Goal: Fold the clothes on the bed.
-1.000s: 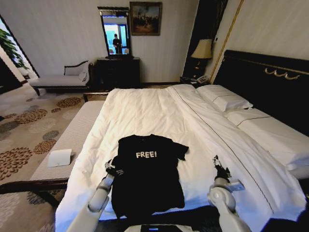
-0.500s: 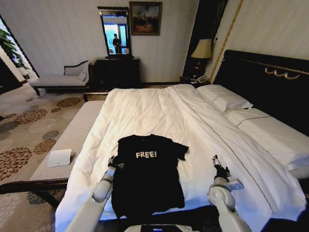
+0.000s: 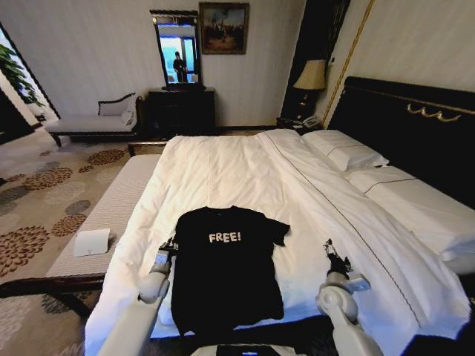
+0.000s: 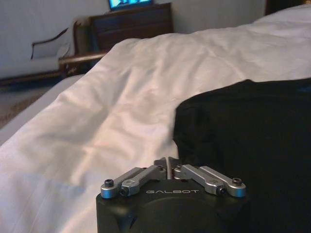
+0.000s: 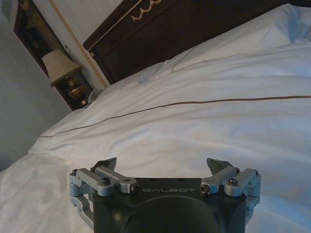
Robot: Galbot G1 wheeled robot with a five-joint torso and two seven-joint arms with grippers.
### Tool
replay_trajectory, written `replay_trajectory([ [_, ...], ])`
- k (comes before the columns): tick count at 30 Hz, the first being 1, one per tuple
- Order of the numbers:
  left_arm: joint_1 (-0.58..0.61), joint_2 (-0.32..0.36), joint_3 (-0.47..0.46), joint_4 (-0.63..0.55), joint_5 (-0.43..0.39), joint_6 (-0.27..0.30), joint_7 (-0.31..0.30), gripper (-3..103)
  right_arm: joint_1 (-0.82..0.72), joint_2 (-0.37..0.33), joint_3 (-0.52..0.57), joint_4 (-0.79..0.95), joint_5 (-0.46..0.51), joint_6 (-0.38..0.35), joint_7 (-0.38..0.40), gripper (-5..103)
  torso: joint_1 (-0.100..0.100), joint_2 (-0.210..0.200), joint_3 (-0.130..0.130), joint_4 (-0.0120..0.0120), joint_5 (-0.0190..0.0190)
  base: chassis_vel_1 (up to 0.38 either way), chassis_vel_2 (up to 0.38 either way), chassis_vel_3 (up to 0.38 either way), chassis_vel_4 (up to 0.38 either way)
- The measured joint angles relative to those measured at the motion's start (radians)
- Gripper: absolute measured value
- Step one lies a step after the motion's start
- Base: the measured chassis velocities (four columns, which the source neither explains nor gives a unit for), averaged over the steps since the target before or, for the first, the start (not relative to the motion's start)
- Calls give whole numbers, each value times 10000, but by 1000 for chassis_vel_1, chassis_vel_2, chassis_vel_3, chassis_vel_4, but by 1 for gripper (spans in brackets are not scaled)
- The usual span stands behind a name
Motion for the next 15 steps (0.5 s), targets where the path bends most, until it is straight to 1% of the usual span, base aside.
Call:
replay_trajectory([
  [1,0,0,0,0,0,0,0,4,0,0,0,0,0,0,0,100,0,0,0,0,0,0,0,0,0],
  [2,-35,2,-90,80,-212,5,0,2,5,-2,-5,-23,-9,0,1,100,0,0,0,0,0,0,0,0,0],
  [4,-85,10,-219,192,-477,7,-1,0,14,-2,-17,-57,-21,0,2,100,0,0,0,0,0,0,0,0,0],
  [5,-85,10,-219,192,-477,7,-1,0,14,-2,-17,-57,-21,0,2,100,0,0,0,0,0,0,0,0,0],
  [10,-195,55,-472,370,-1251,27,-49,0,71,-23,-60,-101,-31,0,5,100,0,0,0,0,-1,0,0,0,0],
  [14,-207,58,-507,404,-1519,29,-53,0,103,-43,-76,-134,-24,0,7,100,0,0,0,0,-1,0,0,0,0],
  [15,-156,66,-510,352,-1744,15,-26,0,113,-50,-81,-143,-21,0,8,100,0,0,0,-1,0,0,0,0,0],
])
